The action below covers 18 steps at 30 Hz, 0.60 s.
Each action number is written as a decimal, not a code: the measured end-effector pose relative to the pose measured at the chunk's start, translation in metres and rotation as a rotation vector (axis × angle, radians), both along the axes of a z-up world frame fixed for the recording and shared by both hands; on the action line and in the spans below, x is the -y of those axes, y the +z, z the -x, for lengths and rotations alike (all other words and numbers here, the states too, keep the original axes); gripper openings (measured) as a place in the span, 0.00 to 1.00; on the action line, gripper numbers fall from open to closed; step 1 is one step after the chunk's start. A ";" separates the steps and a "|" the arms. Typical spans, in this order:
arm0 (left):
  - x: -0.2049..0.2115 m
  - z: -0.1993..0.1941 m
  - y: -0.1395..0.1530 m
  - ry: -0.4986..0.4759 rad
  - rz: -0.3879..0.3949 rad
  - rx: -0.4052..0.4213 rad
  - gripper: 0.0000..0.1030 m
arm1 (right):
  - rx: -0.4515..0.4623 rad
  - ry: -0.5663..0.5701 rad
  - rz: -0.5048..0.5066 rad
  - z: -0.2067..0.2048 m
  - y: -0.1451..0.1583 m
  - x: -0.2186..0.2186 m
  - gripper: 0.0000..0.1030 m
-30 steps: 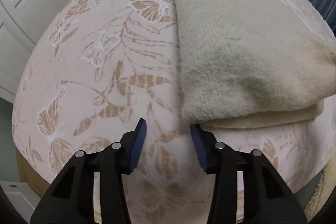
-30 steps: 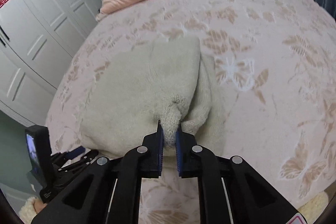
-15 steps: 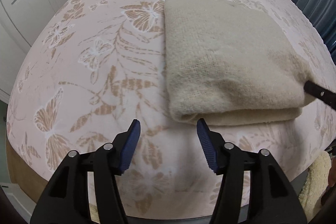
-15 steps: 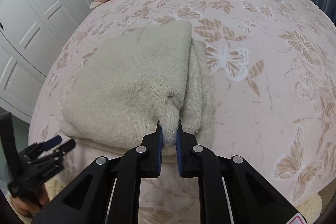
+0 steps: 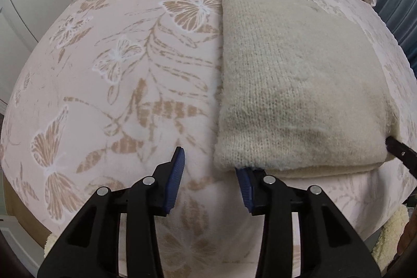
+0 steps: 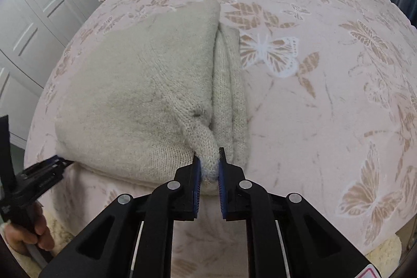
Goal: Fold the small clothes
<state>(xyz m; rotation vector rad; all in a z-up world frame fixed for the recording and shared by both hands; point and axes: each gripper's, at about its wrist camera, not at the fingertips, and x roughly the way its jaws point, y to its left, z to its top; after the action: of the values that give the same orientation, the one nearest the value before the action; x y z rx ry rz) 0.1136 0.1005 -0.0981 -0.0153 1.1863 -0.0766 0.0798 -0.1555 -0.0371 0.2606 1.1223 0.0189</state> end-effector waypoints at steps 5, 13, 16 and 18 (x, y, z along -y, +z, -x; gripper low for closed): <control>0.007 0.014 0.018 -0.026 -0.020 0.034 0.37 | 0.121 -0.010 0.015 0.011 0.036 -0.007 0.19; 0.016 0.034 0.047 -0.042 0.016 0.070 0.40 | 0.004 0.005 0.043 0.011 -0.010 -0.013 0.14; 0.024 0.041 0.057 -0.062 -0.015 0.101 0.48 | 0.036 0.019 0.056 0.023 0.008 -0.015 0.16; 0.029 0.044 0.063 -0.064 -0.010 0.115 0.52 | 0.032 0.013 0.065 0.032 0.011 -0.014 0.16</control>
<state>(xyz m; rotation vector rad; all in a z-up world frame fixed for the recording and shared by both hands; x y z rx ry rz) 0.0698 0.0716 -0.0355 0.0358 1.0727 -0.1262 0.0478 -0.1414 -0.0260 0.1946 1.0912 -0.0013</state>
